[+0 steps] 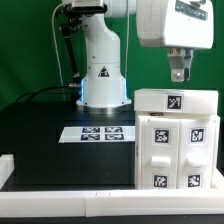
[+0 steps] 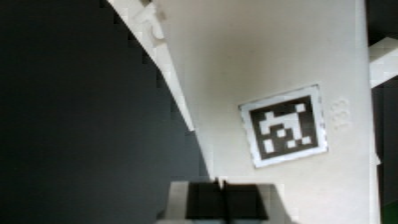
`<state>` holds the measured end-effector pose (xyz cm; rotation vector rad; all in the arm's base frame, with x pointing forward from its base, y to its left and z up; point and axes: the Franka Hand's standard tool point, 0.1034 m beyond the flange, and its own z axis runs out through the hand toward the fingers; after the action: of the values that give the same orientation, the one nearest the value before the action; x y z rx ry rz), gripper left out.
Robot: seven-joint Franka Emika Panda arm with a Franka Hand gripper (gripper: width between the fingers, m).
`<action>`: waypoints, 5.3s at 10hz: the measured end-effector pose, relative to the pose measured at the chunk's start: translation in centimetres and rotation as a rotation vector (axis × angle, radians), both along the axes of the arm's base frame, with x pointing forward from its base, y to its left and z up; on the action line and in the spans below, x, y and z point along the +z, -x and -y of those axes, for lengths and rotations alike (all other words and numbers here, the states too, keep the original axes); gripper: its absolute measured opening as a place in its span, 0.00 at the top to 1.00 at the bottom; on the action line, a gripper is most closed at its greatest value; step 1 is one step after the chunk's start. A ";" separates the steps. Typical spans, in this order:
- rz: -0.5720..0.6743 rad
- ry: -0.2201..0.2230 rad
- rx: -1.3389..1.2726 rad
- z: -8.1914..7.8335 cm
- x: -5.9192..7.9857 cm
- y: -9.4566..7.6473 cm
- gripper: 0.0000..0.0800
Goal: Assemble cabinet
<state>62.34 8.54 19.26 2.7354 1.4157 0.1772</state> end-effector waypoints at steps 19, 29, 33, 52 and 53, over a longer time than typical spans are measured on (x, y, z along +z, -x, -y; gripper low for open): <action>-0.052 0.022 0.076 -0.2 -3.4 2.3 0.00; -0.050 -0.005 -0.171 0.5 -3.4 2.2 0.30; -0.013 -0.058 -0.564 0.4 -3.6 1.9 0.30; -0.011 -0.313 -2.122 -0.6 -3.5 1.7 0.30; -0.019 -0.321 -2.160 -0.6 -3.5 1.7 0.30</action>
Offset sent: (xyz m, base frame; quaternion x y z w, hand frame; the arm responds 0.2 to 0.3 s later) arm 0.0000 0.0000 0.0000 0.0000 0.0000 0.0000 1.0000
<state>60.65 9.12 15.71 2.6561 -1.8698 0.1786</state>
